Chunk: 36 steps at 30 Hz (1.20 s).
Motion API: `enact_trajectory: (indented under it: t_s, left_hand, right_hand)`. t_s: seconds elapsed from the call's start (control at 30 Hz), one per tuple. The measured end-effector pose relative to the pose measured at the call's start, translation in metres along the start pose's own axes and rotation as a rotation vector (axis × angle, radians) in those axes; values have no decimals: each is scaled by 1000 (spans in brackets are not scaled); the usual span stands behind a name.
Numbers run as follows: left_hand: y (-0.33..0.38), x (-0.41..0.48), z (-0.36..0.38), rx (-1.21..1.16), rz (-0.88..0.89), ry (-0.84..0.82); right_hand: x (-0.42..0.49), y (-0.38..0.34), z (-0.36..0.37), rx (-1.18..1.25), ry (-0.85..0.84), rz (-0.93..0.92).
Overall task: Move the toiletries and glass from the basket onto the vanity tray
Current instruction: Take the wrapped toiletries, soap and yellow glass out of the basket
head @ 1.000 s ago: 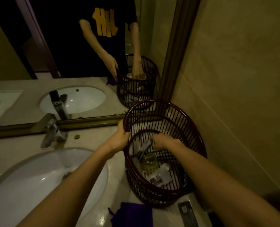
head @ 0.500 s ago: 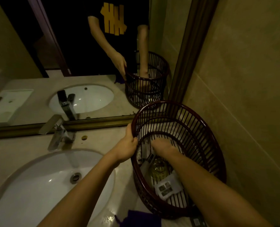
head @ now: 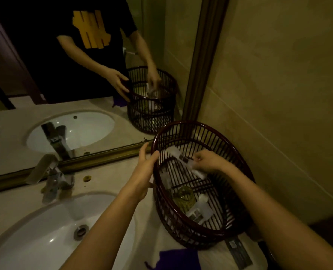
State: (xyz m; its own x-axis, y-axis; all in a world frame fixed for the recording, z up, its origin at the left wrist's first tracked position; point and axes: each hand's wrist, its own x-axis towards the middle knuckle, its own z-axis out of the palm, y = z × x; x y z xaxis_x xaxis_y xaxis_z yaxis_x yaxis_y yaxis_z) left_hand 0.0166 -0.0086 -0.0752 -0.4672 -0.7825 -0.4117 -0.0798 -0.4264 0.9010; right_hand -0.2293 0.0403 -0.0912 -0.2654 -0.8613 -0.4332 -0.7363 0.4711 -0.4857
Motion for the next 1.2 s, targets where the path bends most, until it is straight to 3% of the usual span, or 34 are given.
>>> enact_trajectory:
  t_s: [0.07, 0.17, 0.4, 0.53, 0.67, 0.9, 1.07, 1.2]
  left_hand:
    - [8, 3, 0, -59, -16, 2]
    - [17, 2, 2, -47, -32, -53]
    - [18, 8, -4, -87, 107, 67]
    - [23, 17, -31, -450, 38, 180]
    - [24, 20, -51, -633, -53, 170]
    - [24, 24, -60, -807, -113, 154]
    - [24, 23, -66, -882, -140, 100]
    - [31, 18, -64, -872, -163, 75]
  right_hand:
    - [-32, -2, -3, 261, 103, -76]
    - [-75, -18, 1, 565, 113, -206]
    - [-94, -63, 0, 510, 7, -350]
    - [-64, -45, -9, 549, 123, -190]
    - [-1, -26, 7, 359, 131, 40]
    - [78, -27, 113, -52, -146, 233]
    - [91, -31, 155, -496, -75, 145]
    - [92, -33, 152, -431, -70, 142]
